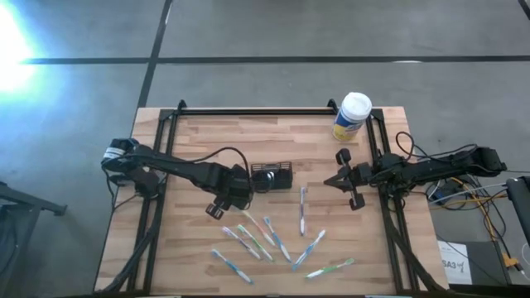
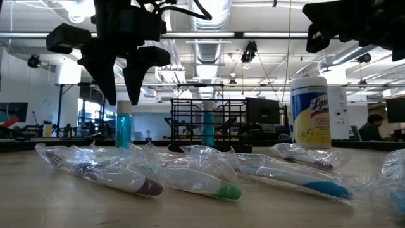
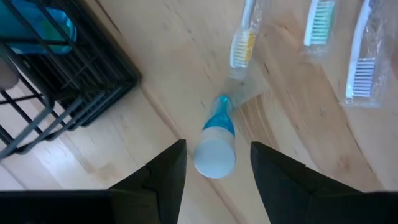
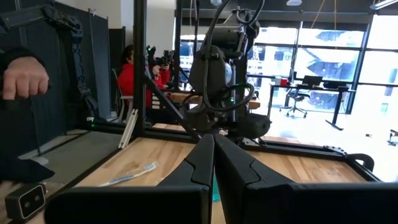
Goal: Pick & Place toothbrushing station
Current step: Put the blue mouthwash into the black wire organizer
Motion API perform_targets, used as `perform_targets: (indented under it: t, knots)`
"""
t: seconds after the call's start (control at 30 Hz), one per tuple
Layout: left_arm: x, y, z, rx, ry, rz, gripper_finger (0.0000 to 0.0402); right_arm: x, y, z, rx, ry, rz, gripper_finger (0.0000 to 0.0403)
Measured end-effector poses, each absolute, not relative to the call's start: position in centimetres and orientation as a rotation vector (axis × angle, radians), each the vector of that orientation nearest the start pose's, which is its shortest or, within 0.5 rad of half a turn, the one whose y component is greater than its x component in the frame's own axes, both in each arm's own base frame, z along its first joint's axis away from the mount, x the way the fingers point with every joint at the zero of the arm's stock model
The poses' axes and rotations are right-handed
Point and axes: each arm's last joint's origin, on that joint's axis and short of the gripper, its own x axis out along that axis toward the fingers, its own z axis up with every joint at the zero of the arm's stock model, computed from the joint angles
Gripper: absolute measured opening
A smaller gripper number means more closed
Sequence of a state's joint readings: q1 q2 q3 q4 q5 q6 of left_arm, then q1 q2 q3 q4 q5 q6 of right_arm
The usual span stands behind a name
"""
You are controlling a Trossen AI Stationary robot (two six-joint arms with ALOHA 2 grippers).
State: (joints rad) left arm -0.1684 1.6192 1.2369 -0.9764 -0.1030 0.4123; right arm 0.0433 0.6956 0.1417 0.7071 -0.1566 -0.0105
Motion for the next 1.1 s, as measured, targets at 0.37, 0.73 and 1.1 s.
perform_targets:
  t: [0.37, 0.73, 1.1]
  knots:
    - [30.28, -4.83, 23.09, 0.55, 1.335, -0.35, 0.0183, 15.21, 1.11, 20.95, -0.019, -0.154, 0.199, 0.0008]
    - [30.4, -4.85, 23.07, 0.557, 1.325, -0.353, 0.017, 15.21, 1.11, 20.96, -0.024, -0.155, 0.198, 0.0008]
    - [30.41, -4.85, 23.1, 0.542, 1.325, -0.34, 0.0097, 15.21, 1.11, 20.96, -0.021, -0.155, 0.199, 0.0008]
